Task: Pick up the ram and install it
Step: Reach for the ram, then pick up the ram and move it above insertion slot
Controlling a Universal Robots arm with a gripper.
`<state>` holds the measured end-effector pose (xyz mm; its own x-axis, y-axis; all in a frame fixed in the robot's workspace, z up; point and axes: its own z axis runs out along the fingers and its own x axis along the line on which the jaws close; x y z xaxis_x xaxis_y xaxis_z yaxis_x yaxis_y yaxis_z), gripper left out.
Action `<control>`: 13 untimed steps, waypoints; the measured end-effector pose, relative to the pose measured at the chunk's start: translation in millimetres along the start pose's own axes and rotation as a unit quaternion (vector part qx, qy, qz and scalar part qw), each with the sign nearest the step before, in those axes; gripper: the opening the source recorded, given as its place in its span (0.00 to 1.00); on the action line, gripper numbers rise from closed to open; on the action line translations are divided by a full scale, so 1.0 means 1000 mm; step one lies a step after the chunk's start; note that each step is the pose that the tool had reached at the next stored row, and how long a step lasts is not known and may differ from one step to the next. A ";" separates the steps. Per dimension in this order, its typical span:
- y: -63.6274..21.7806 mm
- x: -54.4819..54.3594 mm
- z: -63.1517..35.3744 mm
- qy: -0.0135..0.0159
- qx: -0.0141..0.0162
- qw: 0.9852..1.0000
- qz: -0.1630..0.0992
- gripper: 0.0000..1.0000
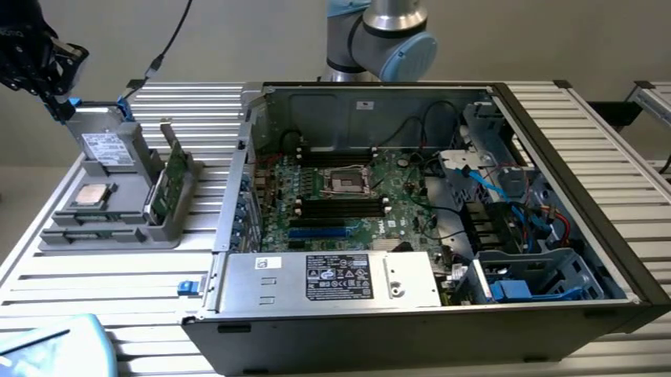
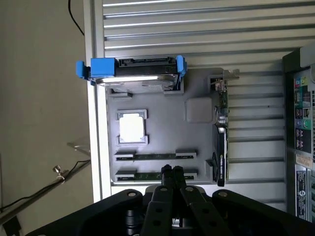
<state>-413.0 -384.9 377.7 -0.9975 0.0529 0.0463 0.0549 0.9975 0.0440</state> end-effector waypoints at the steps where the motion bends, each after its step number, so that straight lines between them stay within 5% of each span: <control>1: 0.0000 0.000 0.0000 0.000 0.000 1.000 0.000 0.11; 13: -0.0001 0.000 0.0003 0.001 0.001 1.000 -0.016 0.11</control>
<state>-413.5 -385.0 377.4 -0.9987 0.0218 0.0463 0.0238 0.9988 0.0438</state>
